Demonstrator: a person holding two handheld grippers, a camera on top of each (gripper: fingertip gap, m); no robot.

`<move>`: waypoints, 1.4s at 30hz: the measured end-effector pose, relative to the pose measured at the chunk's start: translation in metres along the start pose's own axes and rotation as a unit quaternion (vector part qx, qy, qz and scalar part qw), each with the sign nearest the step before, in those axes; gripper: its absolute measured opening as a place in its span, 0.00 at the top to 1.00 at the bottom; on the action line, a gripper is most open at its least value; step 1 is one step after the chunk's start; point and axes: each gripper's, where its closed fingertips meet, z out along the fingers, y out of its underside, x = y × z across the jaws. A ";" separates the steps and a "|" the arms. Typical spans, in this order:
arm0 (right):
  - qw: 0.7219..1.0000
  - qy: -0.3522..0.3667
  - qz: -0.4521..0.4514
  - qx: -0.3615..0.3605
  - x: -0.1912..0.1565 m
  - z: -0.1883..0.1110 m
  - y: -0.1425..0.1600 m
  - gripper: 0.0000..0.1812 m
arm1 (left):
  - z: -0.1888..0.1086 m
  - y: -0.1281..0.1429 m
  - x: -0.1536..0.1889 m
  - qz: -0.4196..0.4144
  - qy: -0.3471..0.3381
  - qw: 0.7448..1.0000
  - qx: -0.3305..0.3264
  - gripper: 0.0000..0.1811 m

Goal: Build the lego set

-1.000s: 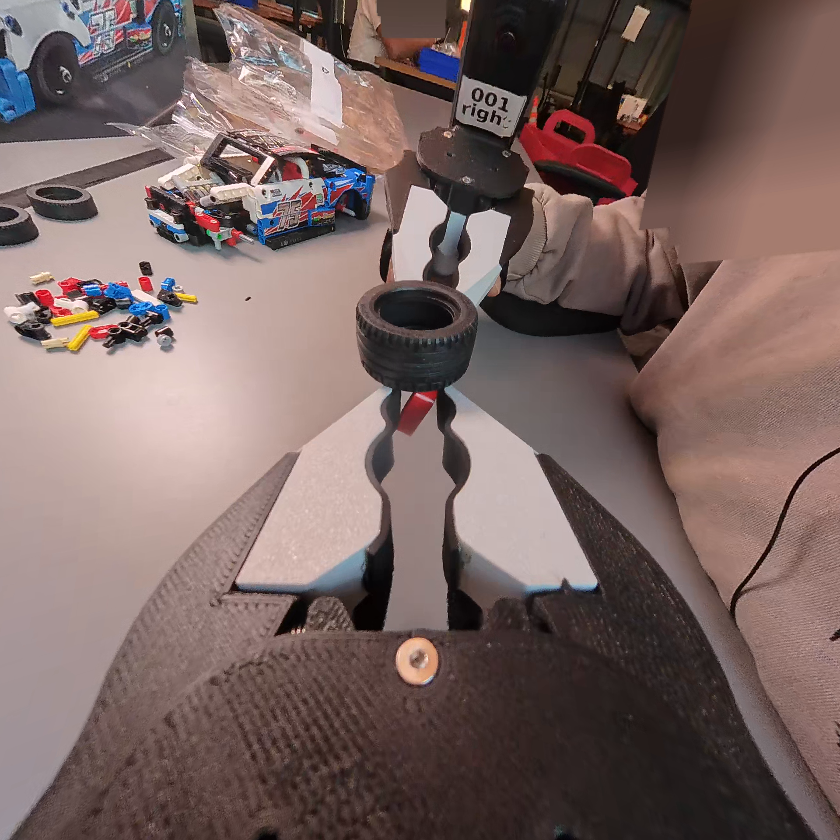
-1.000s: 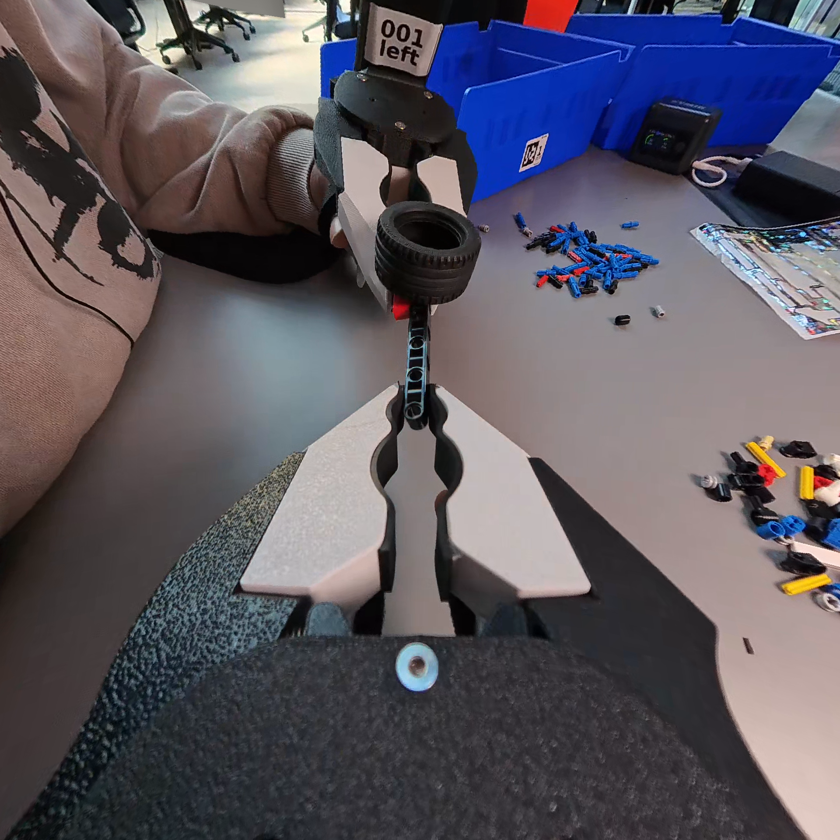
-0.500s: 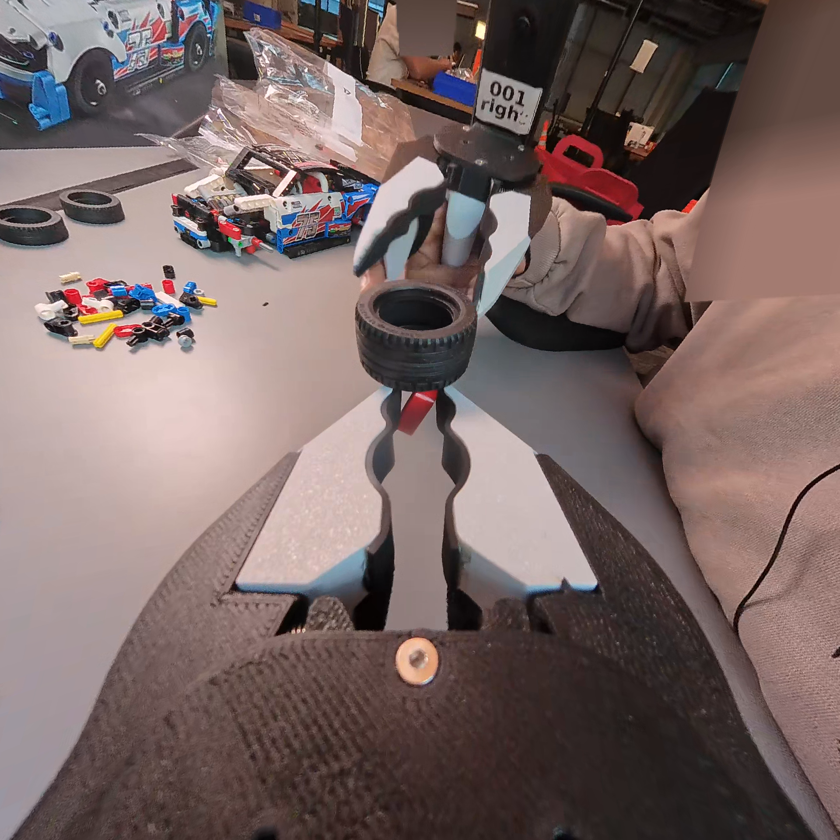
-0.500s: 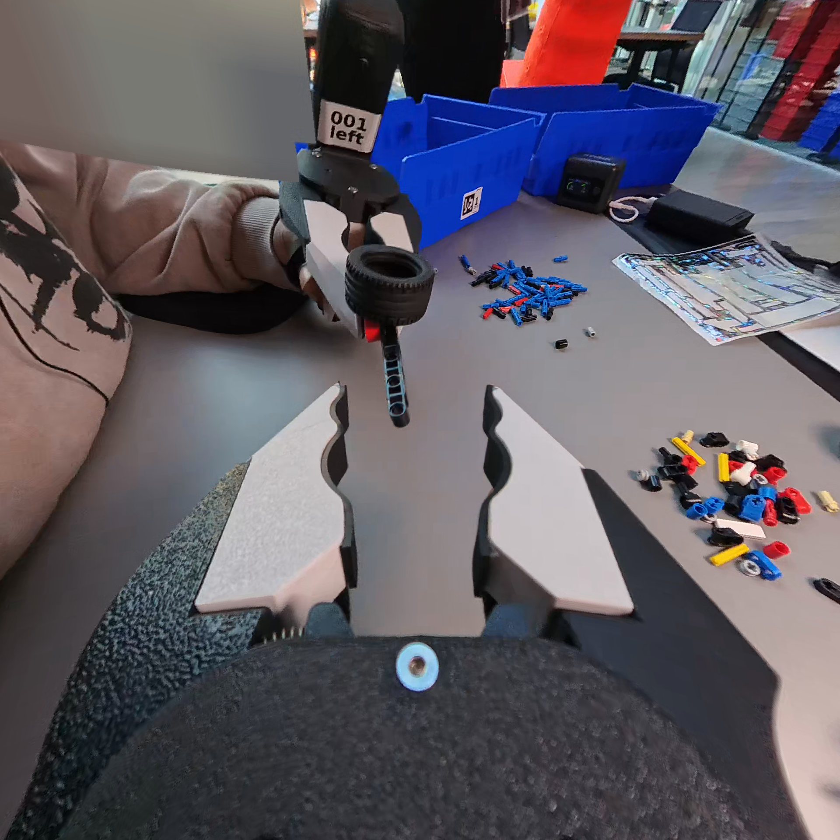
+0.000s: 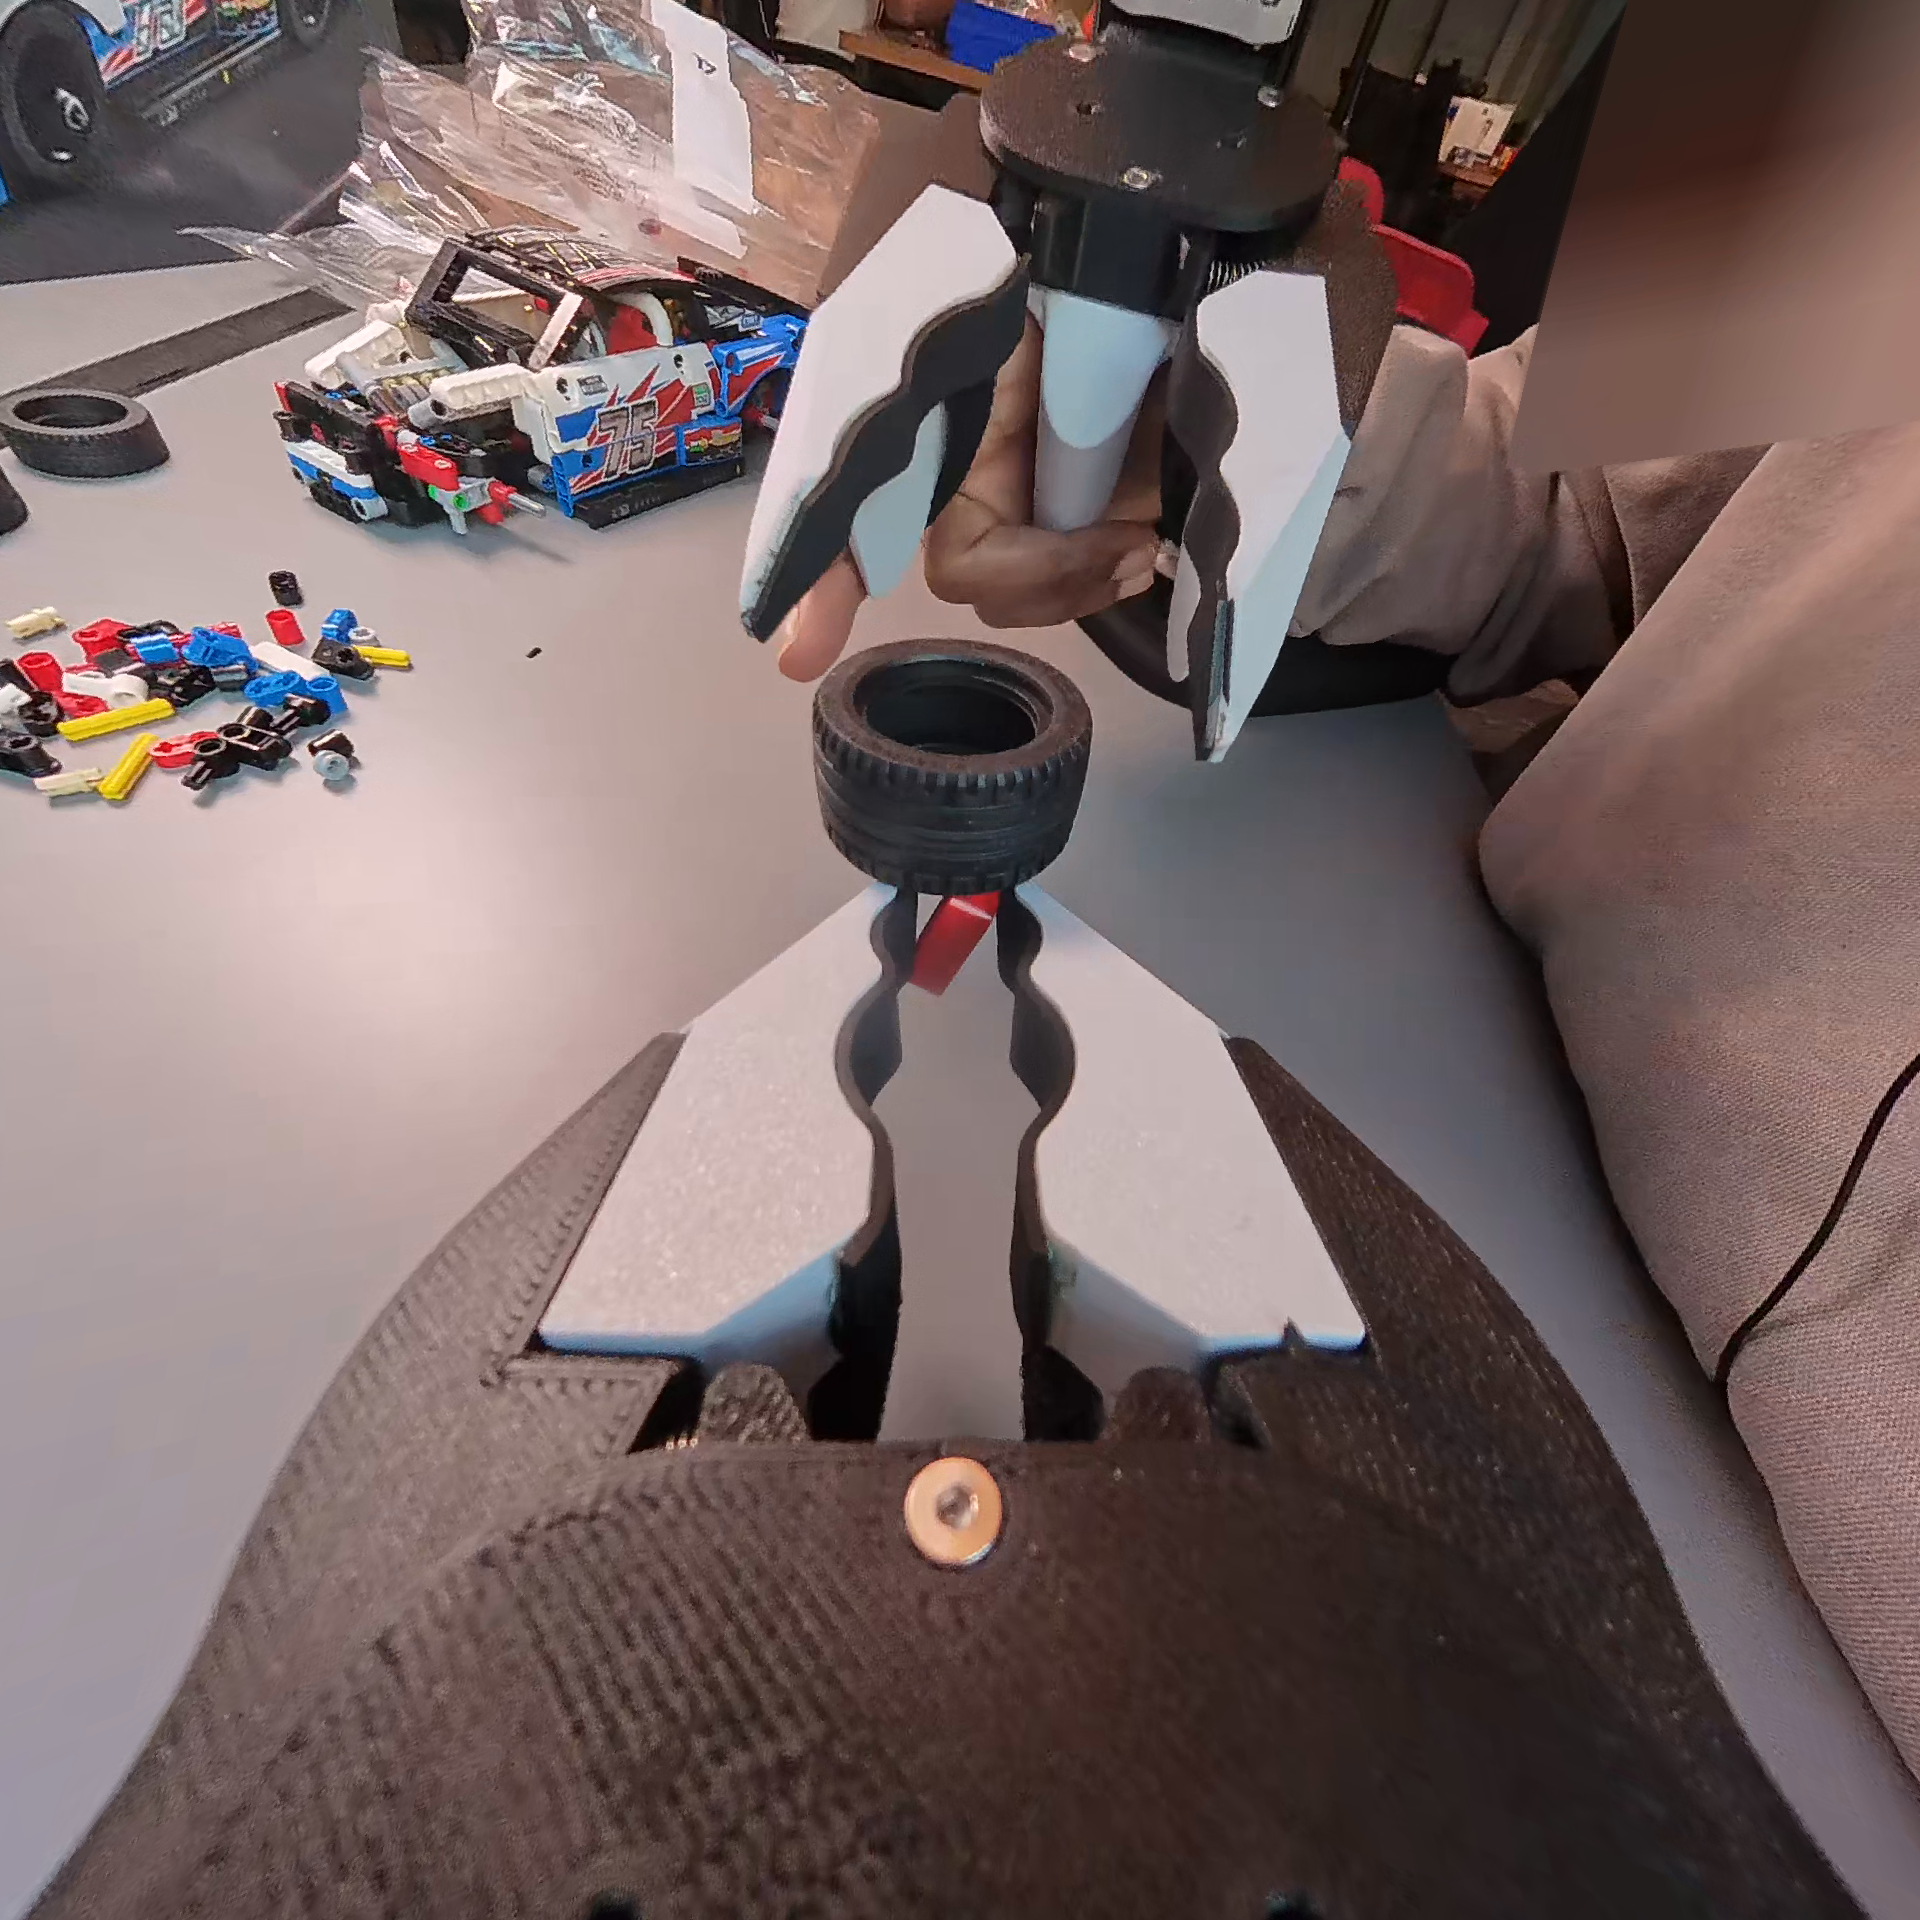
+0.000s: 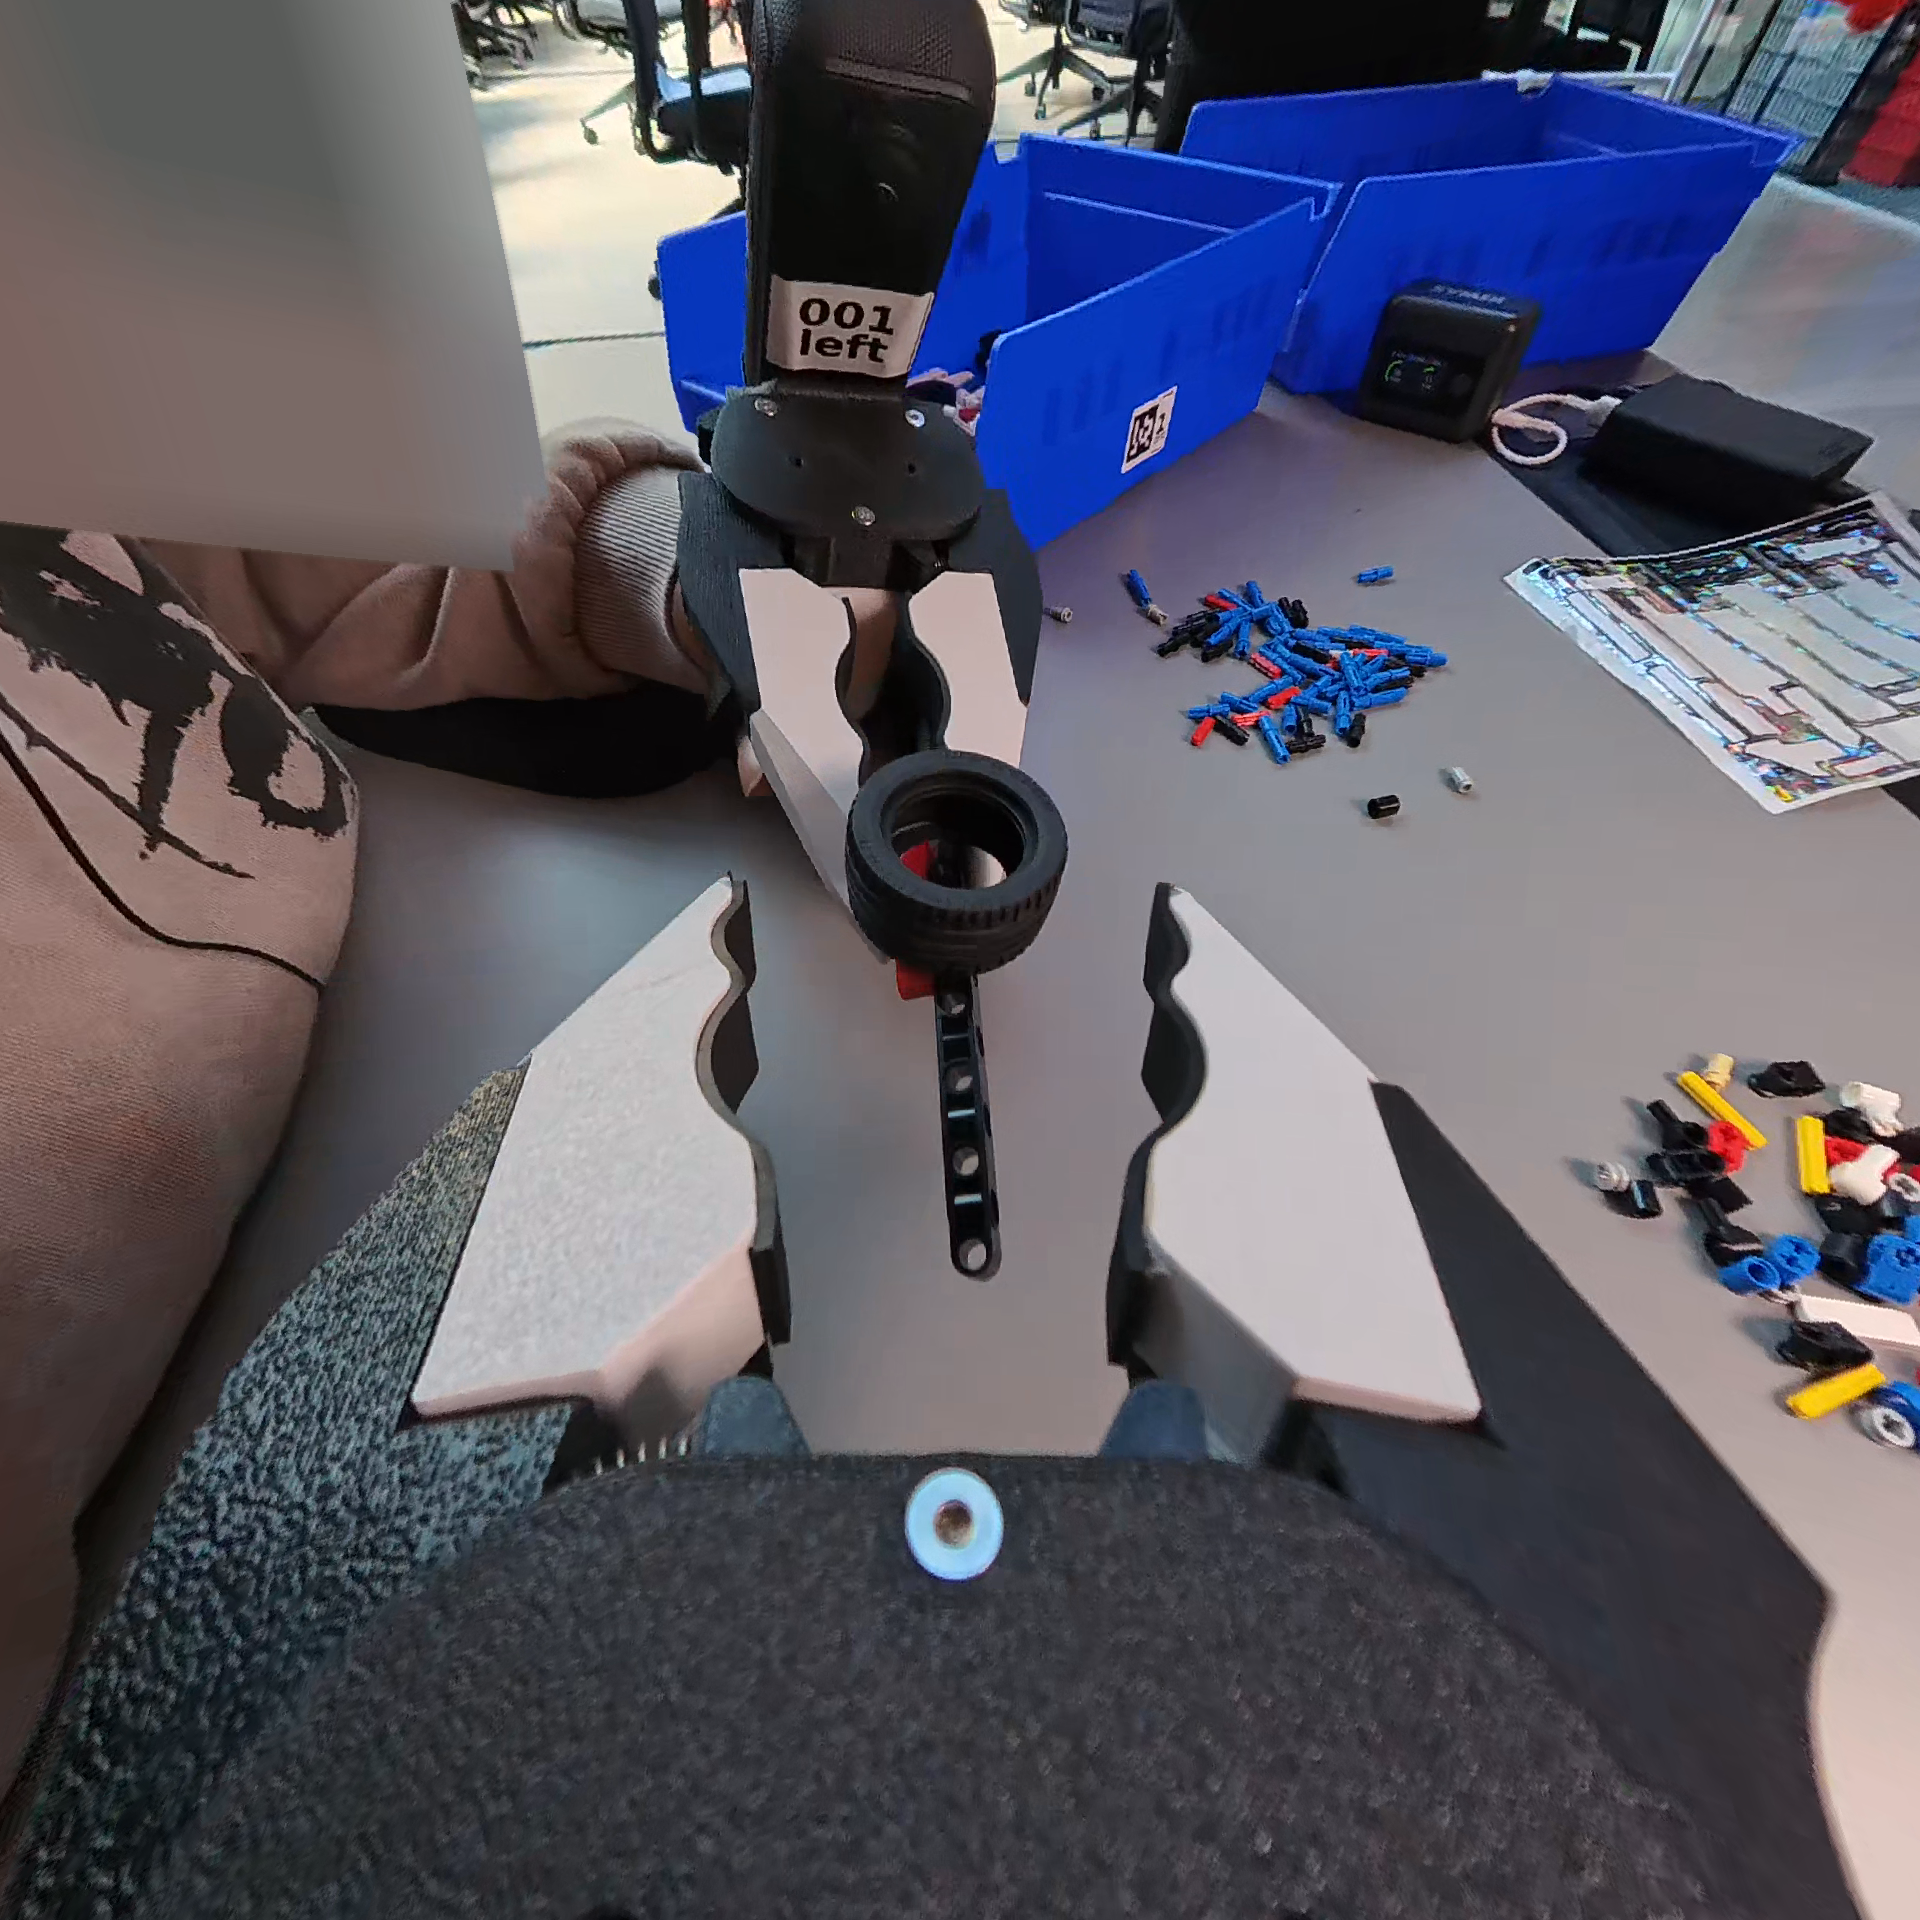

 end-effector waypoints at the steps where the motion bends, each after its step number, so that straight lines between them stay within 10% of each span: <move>1: 1.000 -0.001 0.004 0.000 -0.001 0.001 -0.002 0.59 | 0.001 0.000 0.001 0.001 0.002 1.000 -0.001 0.92; 10: 1.000 0.007 0.020 0.013 0.016 0.000 -0.014 0.78 | 0.004 0.001 0.004 0.006 0.005 1.000 -0.007 0.92; 17: 0.949 0.304 0.057 -0.062 0.210 -0.059 0.010 0.78 | 0.000 -0.003 0.002 0.005 -0.002 1.000 0.005 0.92; 23: 0.888 0.380 0.138 -0.218 0.310 -0.063 0.079 0.77 | -0.001 -0.002 0.000 0.005 -0.008 1.000 0.003 0.92; 34: 0.867 0.376 0.157 -0.286 0.311 -0.052 0.104 0.75 | -0.002 -0.003 -0.002 0.004 -0.010 1.000 0.007 0.92; 37: 0.898 0.367 0.128 -0.204 0.302 -0.052 0.071 0.68 | -0.004 -0.005 -0.003 0.005 -0.014 1.000 0.010 0.92; 42: 0.980 0.179 0.087 0.014 0.167 -0.059 -0.010 0.74 | -0.007 -0.011 -0.003 0.011 -0.020 1.000 0.020 0.92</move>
